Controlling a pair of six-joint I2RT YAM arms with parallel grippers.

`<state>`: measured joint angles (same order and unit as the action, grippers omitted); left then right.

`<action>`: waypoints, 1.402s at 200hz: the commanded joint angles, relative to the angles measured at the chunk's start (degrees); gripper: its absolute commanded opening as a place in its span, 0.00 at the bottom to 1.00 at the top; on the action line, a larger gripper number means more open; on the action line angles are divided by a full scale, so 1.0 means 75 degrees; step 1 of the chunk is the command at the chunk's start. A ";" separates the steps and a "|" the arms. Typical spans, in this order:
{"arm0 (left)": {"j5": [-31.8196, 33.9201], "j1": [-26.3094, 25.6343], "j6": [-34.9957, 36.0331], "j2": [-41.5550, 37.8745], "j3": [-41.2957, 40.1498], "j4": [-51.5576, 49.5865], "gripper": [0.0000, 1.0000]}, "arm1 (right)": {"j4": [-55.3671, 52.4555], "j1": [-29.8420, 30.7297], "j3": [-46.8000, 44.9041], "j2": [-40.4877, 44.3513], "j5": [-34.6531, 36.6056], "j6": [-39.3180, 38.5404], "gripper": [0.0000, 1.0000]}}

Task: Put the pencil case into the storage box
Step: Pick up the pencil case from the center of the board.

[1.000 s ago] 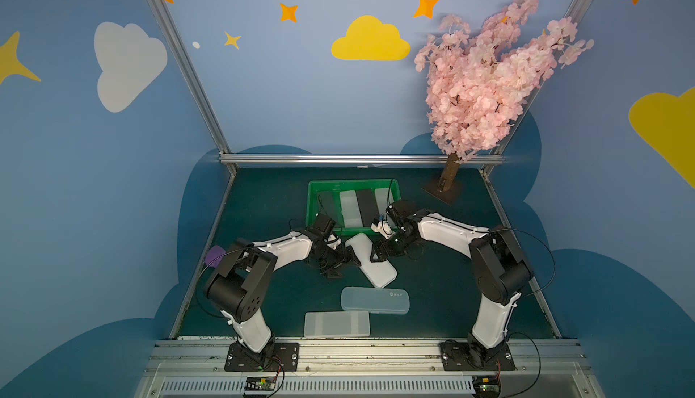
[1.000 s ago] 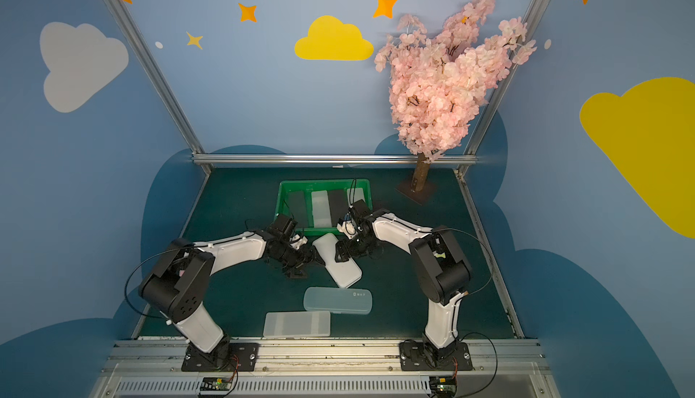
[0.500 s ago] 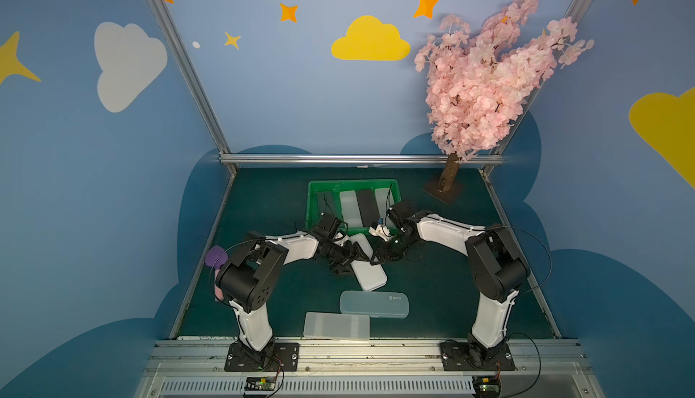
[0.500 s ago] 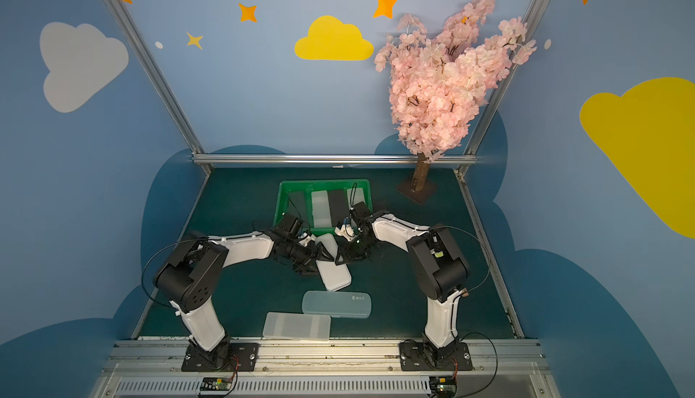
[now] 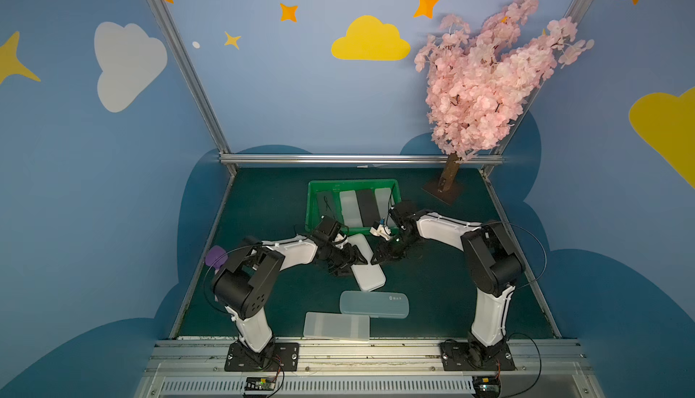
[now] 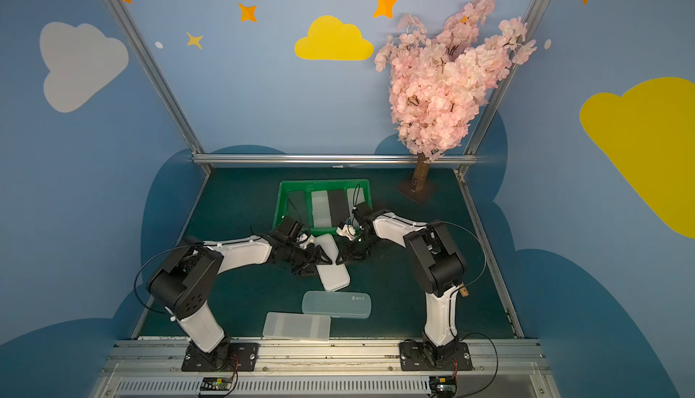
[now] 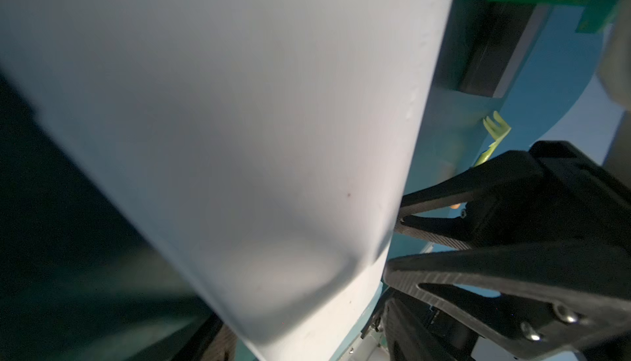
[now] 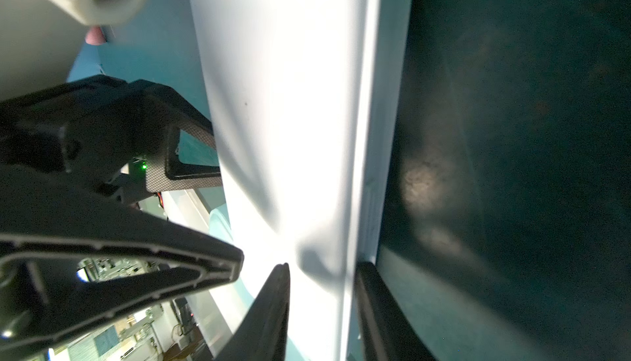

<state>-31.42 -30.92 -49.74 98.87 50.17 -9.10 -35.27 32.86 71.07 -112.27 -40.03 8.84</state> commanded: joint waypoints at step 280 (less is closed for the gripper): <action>0.1759 -0.0769 0.1093 -0.1498 -0.1915 0.2975 0.50 | -0.0220 0.0493 0.0661 -0.0791 -0.1377 0.0097 0.26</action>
<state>-14.41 -35.90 -41.56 88.55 36.49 4.71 -39.20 34.54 73.87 -116.42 -45.30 10.07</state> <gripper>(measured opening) 0.532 0.265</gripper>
